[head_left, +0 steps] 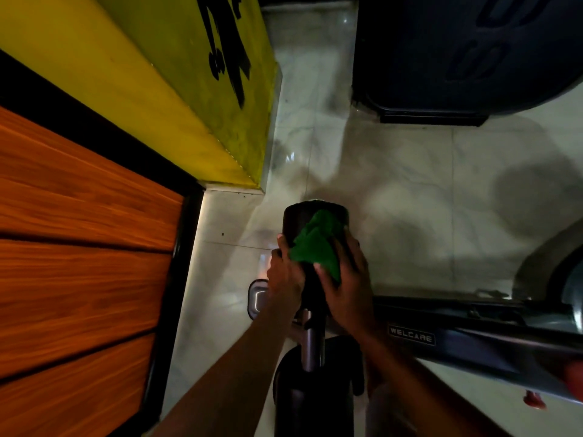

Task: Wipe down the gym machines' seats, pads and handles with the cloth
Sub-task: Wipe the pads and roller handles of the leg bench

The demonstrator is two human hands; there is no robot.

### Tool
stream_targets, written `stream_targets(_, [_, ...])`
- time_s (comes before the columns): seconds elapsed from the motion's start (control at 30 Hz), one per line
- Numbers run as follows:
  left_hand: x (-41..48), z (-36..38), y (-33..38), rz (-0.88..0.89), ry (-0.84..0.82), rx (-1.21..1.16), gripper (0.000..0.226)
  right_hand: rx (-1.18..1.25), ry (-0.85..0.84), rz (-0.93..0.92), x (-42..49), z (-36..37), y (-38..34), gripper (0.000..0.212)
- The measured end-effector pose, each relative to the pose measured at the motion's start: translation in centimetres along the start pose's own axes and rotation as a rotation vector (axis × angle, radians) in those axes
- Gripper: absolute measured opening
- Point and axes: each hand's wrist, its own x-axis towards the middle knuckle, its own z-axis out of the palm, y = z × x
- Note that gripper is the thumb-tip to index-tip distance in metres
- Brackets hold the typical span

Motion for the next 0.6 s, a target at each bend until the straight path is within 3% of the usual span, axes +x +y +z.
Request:
stream_targets(0.1, [-0.8, -0.1, 1.0, 0.012, 0.003, 0.094, 0.071, 0.070, 0.077, 0.193, 5.3, 0.7, 0.2, 0.071])
stream_targets(0.2, [-0.9, -0.1, 0.9, -0.047, -0.011, 0.034, 0.071, 0.136, 0.181, 0.425, 8.0, 1.3, -0.7, 0.083])
stream_targets(0.3, [-0.2, -0.2, 0.6, -0.081, -0.032, -0.026, 0.074, -0.022, 0.210, 0.227, 3.6, 1.4, -2.0, 0.069])
stream_targets(0.4, [0.5, -0.3, -0.2, -0.059, -0.064, -0.127, 0.087, -0.051, 0.027, -0.017, -2.6, 0.3, -1.0, 0.064])
stream_targets(0.5, [4.1, 0.5, -3.0, -0.070, -0.133, -0.232, 0.090, 0.059, -0.049, 0.013, -2.4, -0.6, 0.7, 0.067])
stream_targets(0.6, [8.3, 1.5, -6.4, -0.189, -0.202, -0.268, 0.103, 0.073, 0.043, 0.132, 3.4, 0.2, 1.5, 0.077])
